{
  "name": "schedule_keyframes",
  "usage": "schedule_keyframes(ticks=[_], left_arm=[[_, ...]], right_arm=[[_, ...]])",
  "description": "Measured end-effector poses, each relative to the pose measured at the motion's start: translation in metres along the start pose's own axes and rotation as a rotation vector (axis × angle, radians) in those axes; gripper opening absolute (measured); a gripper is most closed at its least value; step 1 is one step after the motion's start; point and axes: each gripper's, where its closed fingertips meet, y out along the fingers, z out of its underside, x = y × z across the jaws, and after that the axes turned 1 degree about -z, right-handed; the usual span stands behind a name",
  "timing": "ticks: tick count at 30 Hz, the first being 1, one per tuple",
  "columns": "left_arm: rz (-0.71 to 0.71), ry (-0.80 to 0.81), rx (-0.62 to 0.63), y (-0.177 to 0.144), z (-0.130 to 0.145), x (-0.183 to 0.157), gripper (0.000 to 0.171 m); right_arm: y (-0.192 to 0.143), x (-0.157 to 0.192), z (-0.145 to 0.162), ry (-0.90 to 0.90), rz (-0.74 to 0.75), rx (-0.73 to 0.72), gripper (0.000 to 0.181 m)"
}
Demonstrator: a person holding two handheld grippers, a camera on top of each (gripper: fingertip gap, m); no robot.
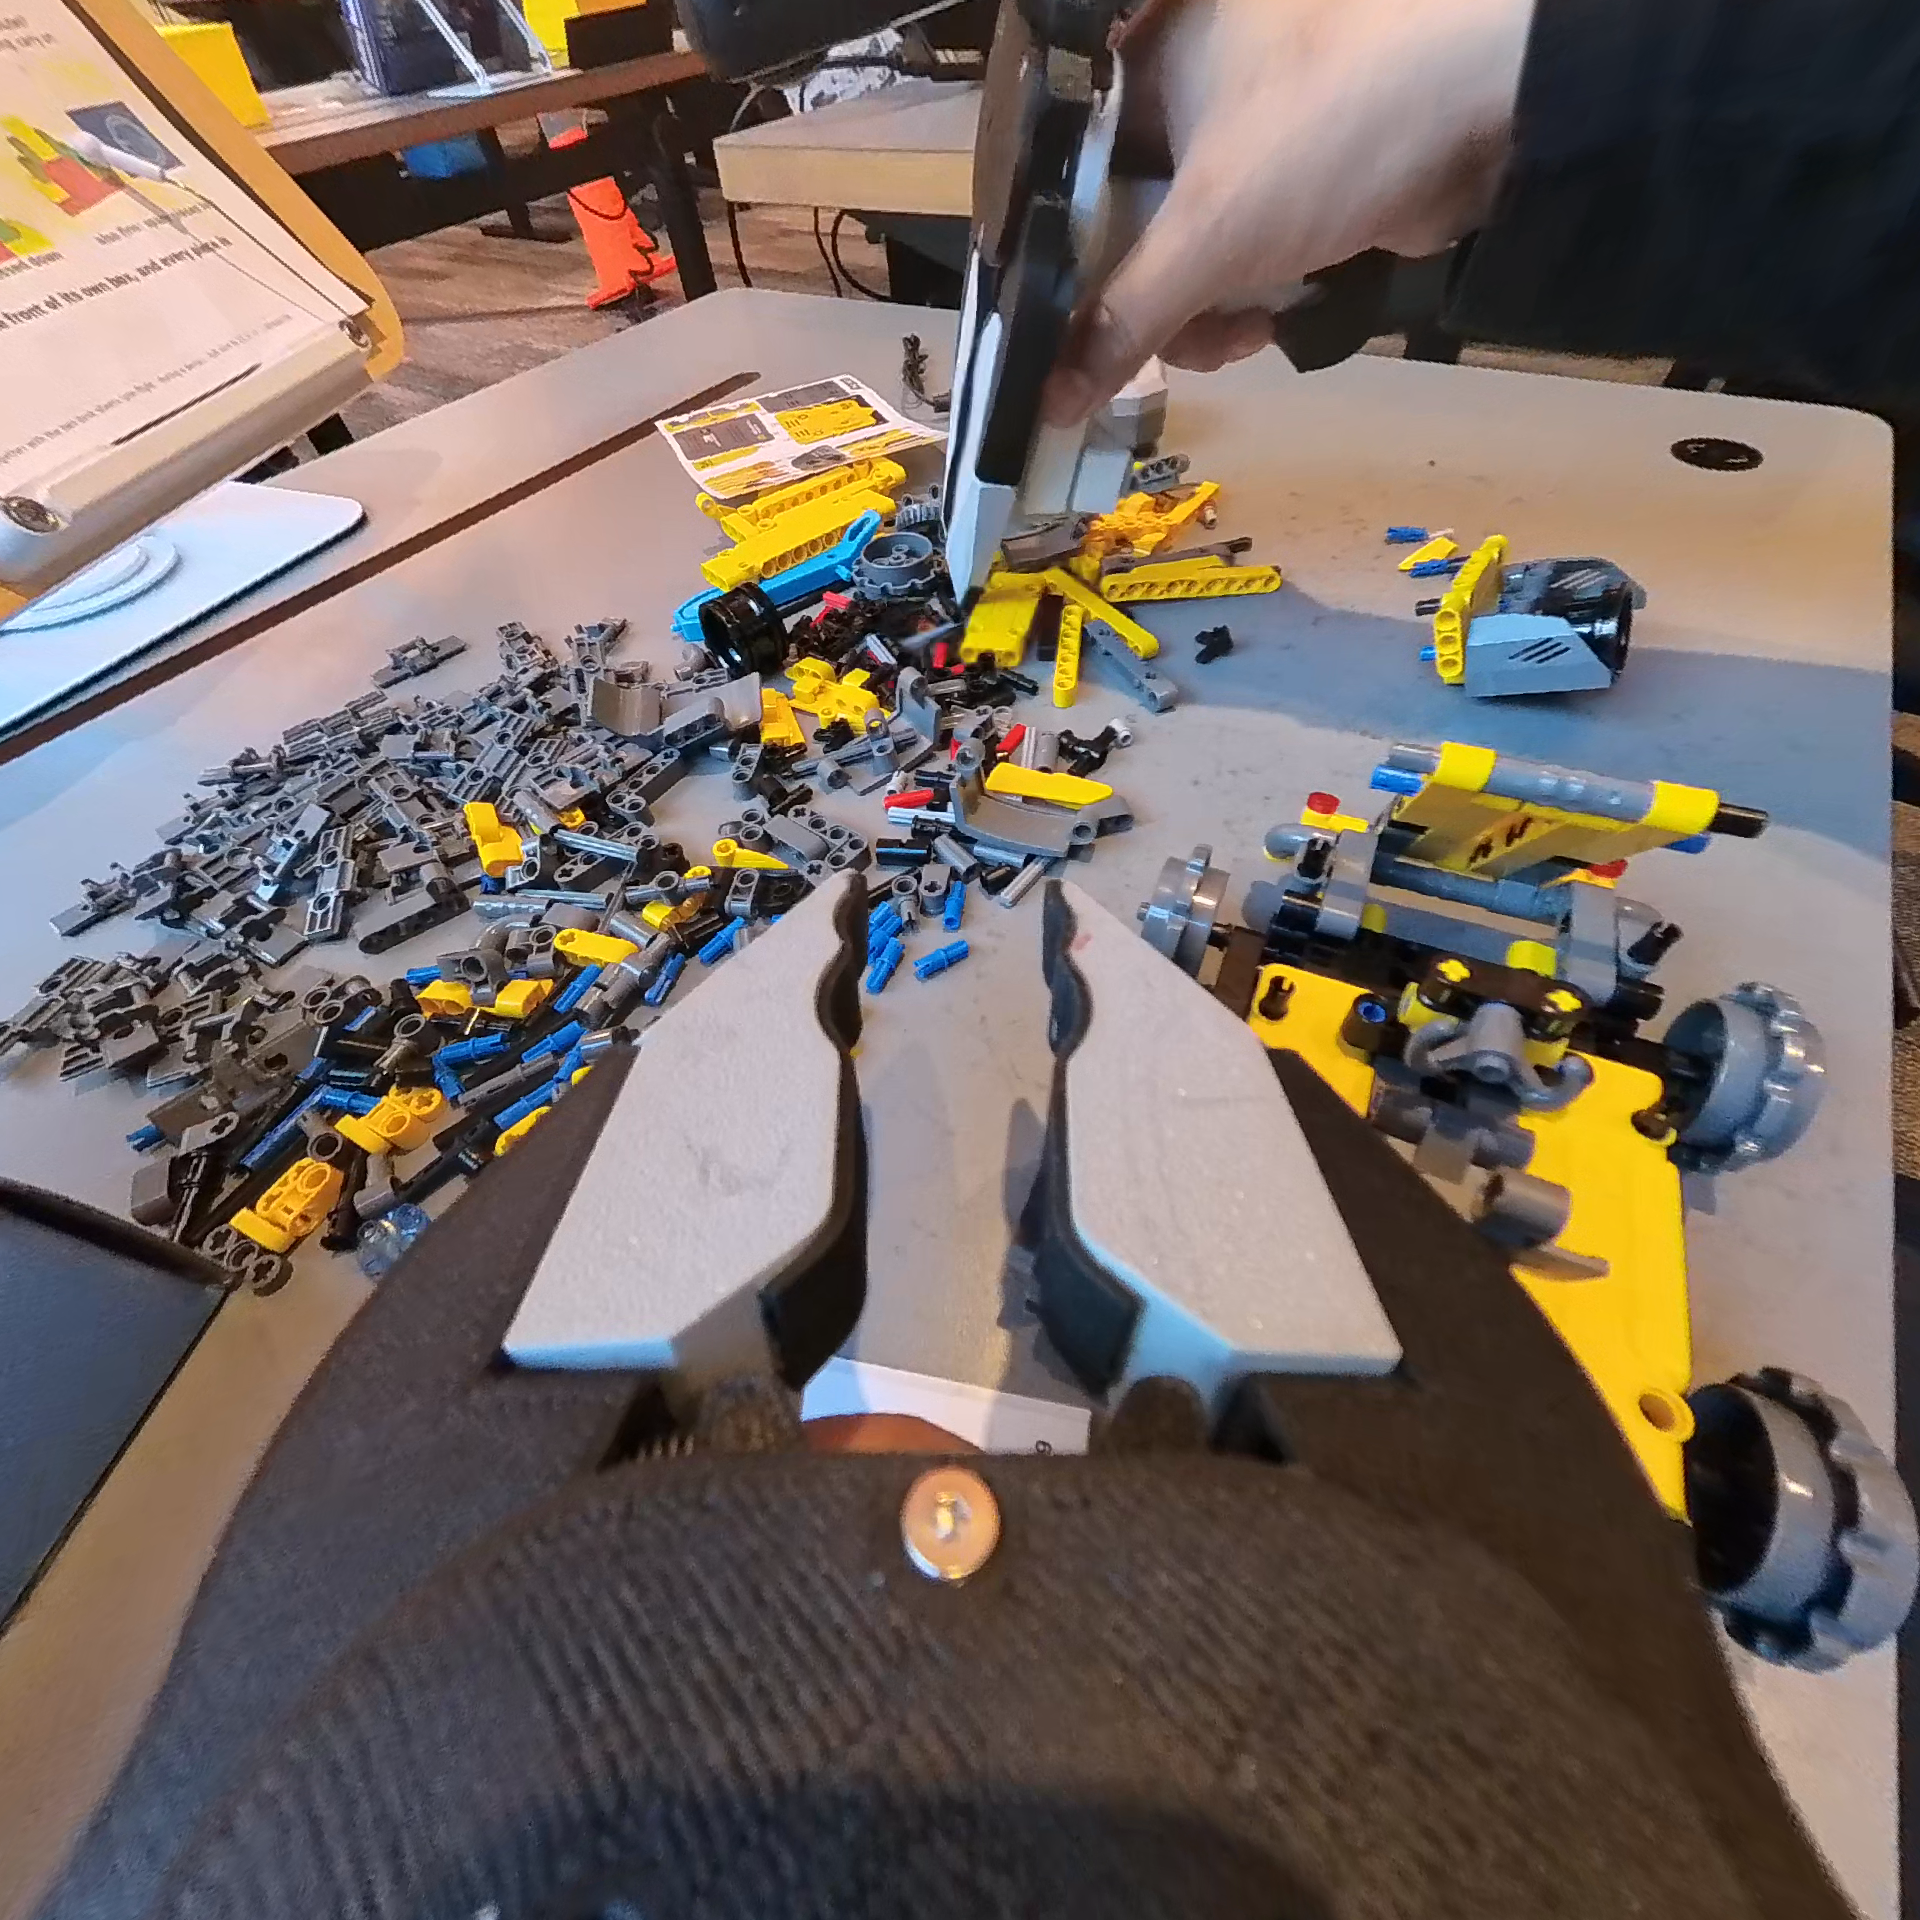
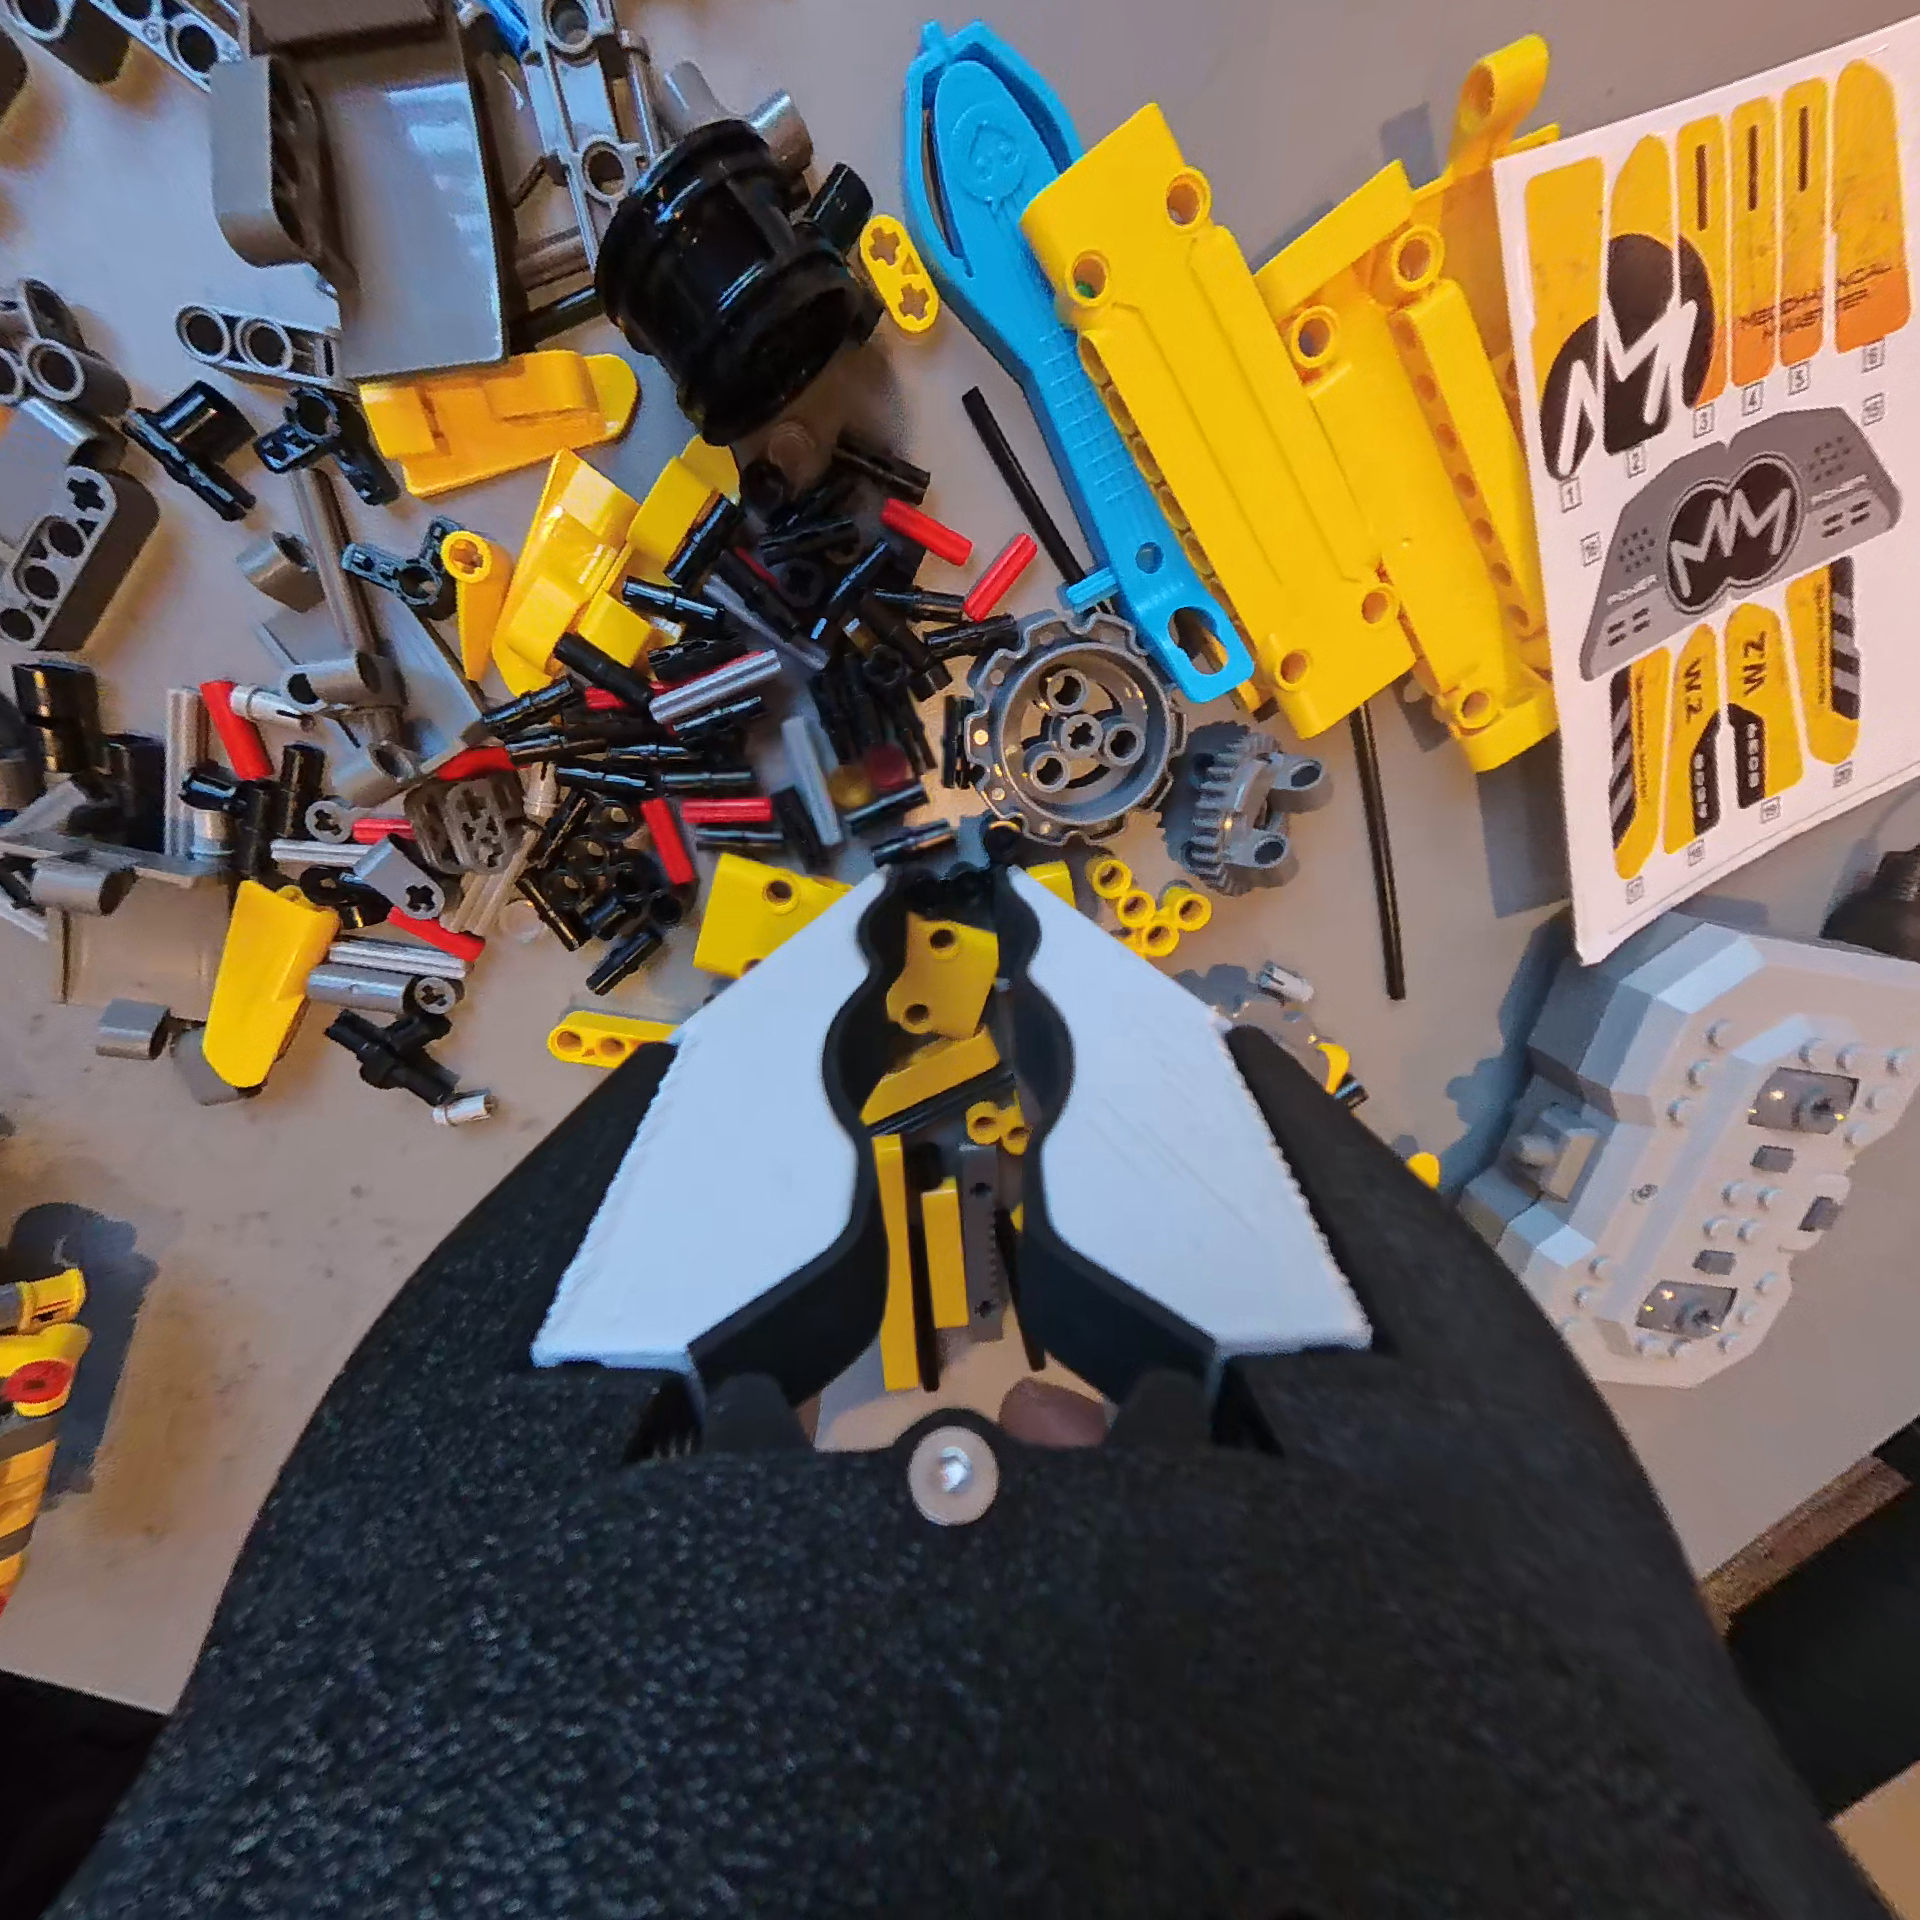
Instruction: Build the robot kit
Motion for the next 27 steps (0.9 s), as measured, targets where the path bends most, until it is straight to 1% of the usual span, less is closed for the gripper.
schedule_keyframes(ticks=[6,7,10,22,25,27], left_arm=[[0.004,-0.003,0.003,0.0,0.0,0.0,0.032],[0.004,-0.004,0.003,0.001,0.0,0.0,0.032],[0.006,-0.008,0.002,0.001,0.0,0.0,0.032],[0.009,-0.012,0.002,0.001,0.0,0.0,0.032],[0.01,-0.01,0.003,0.001,0.0,-0.001,0.032],[0.013,-0.012,0.003,0.001,0.0,-0.001,0.032]], right_arm=[[0.0,-0.003,-0.001,0.007,-0.004,0.014,0.014],[-0.002,-0.003,-0.001,0.007,-0.006,0.013,0.007],[-0.008,-0.004,-0.005,0.009,-0.006,-0.015,0.0],[-0.013,-0.001,-0.005,0.017,-0.015,-0.026,0.0],[-0.02,0.004,-0.006,0.018,-0.034,-0.047,0.0],[-0.029,0.011,-0.007,0.032,-0.073,-0.081,0.0]])
